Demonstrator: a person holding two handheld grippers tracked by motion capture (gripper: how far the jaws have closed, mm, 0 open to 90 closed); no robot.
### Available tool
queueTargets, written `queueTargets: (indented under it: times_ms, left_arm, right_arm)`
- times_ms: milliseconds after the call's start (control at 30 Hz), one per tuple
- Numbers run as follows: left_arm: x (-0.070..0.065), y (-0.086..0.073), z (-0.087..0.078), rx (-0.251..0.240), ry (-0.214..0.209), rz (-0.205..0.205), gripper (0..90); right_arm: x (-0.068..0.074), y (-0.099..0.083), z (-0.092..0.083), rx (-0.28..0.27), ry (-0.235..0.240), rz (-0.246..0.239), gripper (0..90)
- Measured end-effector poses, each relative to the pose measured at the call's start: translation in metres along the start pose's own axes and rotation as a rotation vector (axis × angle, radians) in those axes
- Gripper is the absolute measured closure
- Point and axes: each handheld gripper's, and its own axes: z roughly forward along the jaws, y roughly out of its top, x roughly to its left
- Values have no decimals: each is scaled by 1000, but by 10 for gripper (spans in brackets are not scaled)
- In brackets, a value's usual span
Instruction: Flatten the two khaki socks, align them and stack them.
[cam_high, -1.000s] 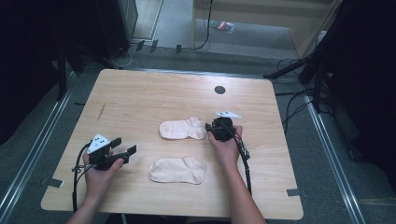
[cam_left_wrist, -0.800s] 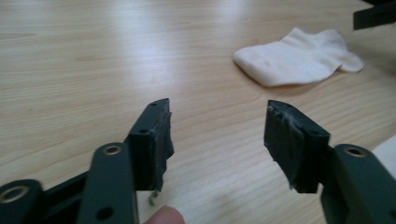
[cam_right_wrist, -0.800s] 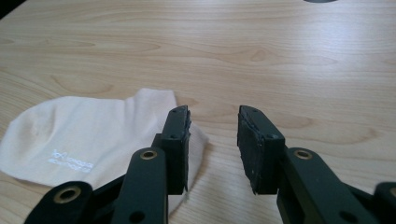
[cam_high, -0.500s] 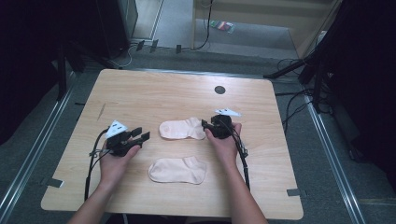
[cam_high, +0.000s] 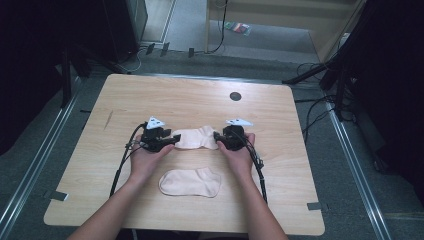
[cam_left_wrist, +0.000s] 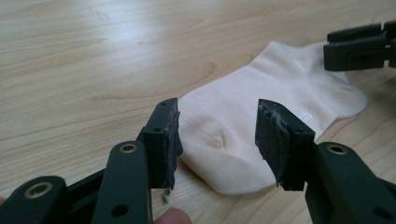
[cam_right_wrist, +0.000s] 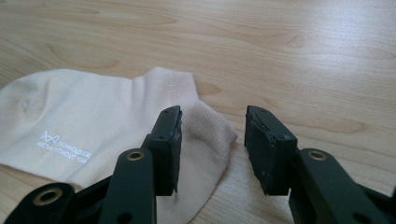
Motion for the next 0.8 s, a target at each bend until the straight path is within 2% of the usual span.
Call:
queueTargets:
  times_ms: [100, 233, 267, 333, 367, 400, 467, 533, 700, 800]
  left_arm:
    - [0, -1, 4, 19, 19, 6, 545]
    - [2, -3, 8, 34, 42, 13, 662]
    - [4, -3, 8, 42, 29, -13, 680]
    - [4, -4, 8, 41, 33, -16, 703]
    - [4, -4, 8, 49, 35, -11, 744]
    - [5, -6, 8, 51, 35, -13, 822]
    - [6, -7, 8, 54, 30, -15, 887]
    - [7, -8, 8, 48, 31, -16, 899]
    - [10, -11, 6, 38, 16, -15, 900]
    - [11, -12, 5, 33, 19, -10, 900]
  right_arm:
    - [0, -1, 1, 3, -5, -4, 589]
    - [2, -2, 2, 6, -4, -9, 636]
    - [4, -2, 2, 8, -5, -19, 676]
    - [5, -2, 2, 9, -3, -28, 698]
    - [7, -3, 3, 11, -3, -42, 737]
    - [9, -4, 3, 10, -2, -58, 807]
    - [10, -5, 2, 10, -4, -57, 827]
    - [10, -5, 2, 8, -4, -54, 832]
    - [3, -9, -1, -7, 23, 29, 847]
    - [0, -10, -5, -7, 4, 27, 852]
